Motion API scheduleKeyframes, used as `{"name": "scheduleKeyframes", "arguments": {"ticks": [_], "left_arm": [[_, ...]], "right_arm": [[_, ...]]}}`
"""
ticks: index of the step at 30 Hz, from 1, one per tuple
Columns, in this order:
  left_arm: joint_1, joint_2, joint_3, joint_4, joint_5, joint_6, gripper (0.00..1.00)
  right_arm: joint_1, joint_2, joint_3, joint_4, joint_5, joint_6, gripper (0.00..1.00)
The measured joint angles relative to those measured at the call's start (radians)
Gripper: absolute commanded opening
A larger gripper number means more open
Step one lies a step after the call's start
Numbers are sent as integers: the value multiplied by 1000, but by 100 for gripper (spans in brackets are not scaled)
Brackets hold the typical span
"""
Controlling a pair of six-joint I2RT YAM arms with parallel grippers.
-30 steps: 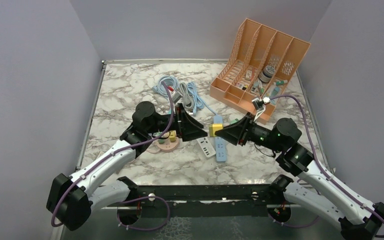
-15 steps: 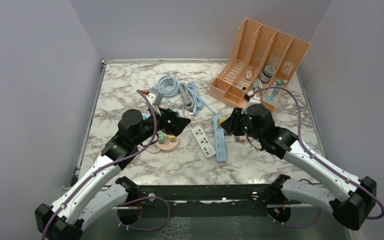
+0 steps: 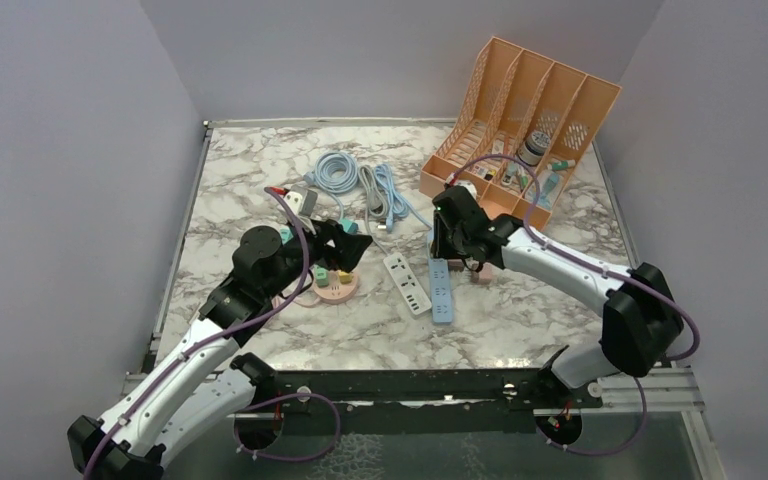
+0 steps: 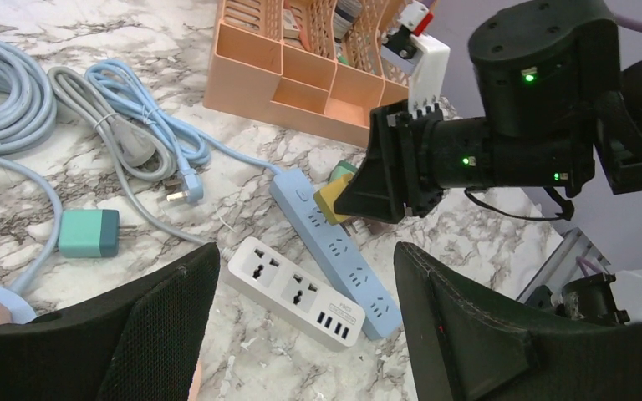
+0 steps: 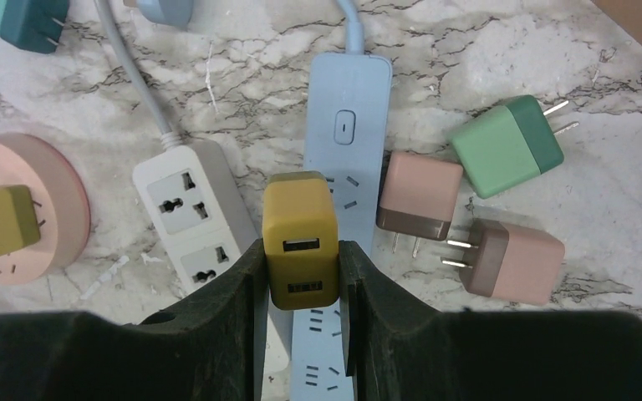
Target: Insert the plug
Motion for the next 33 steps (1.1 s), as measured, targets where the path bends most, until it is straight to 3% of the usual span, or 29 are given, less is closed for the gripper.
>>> {"name": "scheduleKeyframes", "arguments": {"ticks": [9,33], "left_arm": [[0,-5,-18,1,-4,-19,78],[0,7,-29,4,-6,-38,78]], "right_arm": [[0,136,101,-81,18,-14,1],[0,208,171,-153,34,-17,1]]}}
